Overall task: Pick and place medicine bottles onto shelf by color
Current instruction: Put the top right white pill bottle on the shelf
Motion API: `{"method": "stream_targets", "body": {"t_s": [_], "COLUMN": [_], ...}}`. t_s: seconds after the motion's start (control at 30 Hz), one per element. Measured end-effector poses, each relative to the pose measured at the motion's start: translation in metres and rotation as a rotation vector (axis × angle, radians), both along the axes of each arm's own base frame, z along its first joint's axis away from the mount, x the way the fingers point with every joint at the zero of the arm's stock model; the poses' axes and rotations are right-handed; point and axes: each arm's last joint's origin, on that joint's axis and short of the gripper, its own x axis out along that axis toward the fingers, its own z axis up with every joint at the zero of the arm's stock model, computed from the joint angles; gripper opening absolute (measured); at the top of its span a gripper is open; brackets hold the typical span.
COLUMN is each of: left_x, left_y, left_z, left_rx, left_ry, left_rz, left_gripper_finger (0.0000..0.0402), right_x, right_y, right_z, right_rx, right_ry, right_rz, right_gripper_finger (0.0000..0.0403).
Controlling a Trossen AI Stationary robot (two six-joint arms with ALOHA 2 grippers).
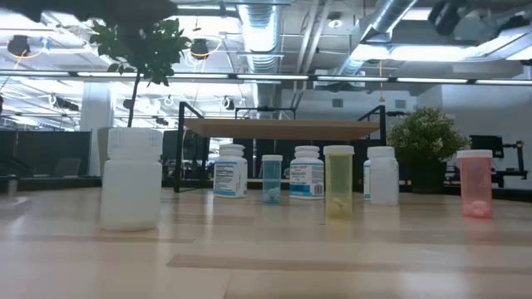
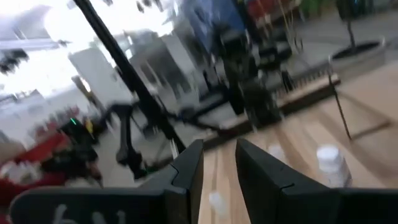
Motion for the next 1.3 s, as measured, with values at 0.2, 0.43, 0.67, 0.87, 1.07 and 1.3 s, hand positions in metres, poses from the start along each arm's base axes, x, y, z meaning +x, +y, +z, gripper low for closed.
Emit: {"method": "stream_targets", "body": {"t_s": [0.2, 0.43, 0.67, 0.87, 1.07, 1.3], "left_x": [0.014, 0.027, 0.034, 0.039, 0.039, 0.040], "left_y": [-0.001, -0.001, -0.002, -0.002, -0.002, -0.002], "left_z": [0.029, 0.036, 0.024, 0.019, 0.019, 0.019], "left_rx": [0.000, 0.000, -0.019, -0.020, -0.016, -0.022], "left_ry": [0.218, 0.300, 0.401, 0.430, 0.429, 0.432], "left_rz": [0.011, 0.012, 0.020, 0.021, 0.020, 0.022], "left_gripper_finger": [0.0000, 0.0000, 0.0000, 0.0000, 0.0000, 0.0000], "right_x": [0.007, 0.033, 0.066, 0.094, 0.122, 0.151], "right_y": [0.001, 0.003, 0.009, 0.015, 0.021, 0.025], "right_z": [0.027, 0.022, -0.007, -0.019, -0.016, -0.037], "right_rx": [-0.052, -0.025, 0.046, 0.069, 0.016, -0.153], "right_ry": [0.304, 0.586, 0.819, 0.962, 1.131, 1.216], "right_rz": [-0.030, -0.118, -0.121, -0.156, -0.163, -0.069], "right_gripper_finger": [0.0118, 0.0118, 0.0118, 0.0093, 0.0055, 0.0050]}}
